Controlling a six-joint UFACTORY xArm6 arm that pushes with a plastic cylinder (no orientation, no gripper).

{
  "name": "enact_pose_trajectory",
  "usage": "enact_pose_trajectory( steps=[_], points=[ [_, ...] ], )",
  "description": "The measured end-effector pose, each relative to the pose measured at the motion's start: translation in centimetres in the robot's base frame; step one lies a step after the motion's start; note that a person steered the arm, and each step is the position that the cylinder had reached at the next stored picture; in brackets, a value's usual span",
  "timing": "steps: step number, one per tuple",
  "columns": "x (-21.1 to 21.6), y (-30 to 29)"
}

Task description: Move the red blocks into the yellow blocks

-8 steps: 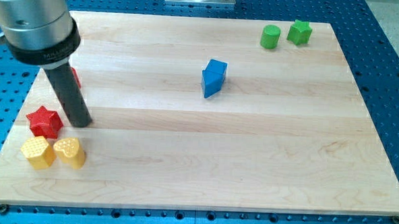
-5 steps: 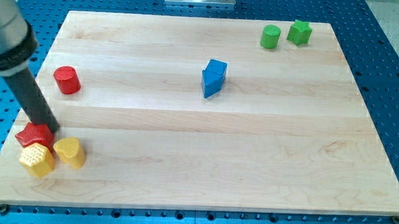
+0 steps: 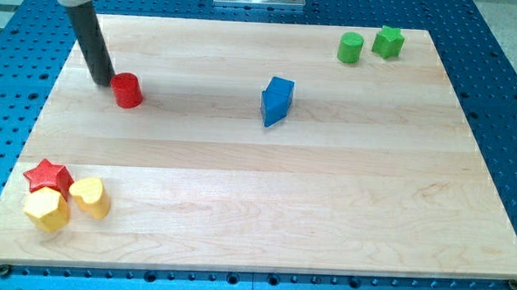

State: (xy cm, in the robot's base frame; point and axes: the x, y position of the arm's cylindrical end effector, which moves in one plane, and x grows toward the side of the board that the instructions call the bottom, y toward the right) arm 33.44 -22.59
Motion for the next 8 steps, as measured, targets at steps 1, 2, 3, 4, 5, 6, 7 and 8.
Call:
enact_pose_trajectory(
  steps=[1, 2, 3, 4, 5, 6, 7, 8],
  points=[
    [3.3, 2.9],
    [12.1, 2.0],
    [12.0, 2.2],
    [4.6, 2.4],
    [2.6, 4.0],
    [4.8, 7.8],
    [11.0, 3.1],
    [9.3, 3.4]
  ],
)
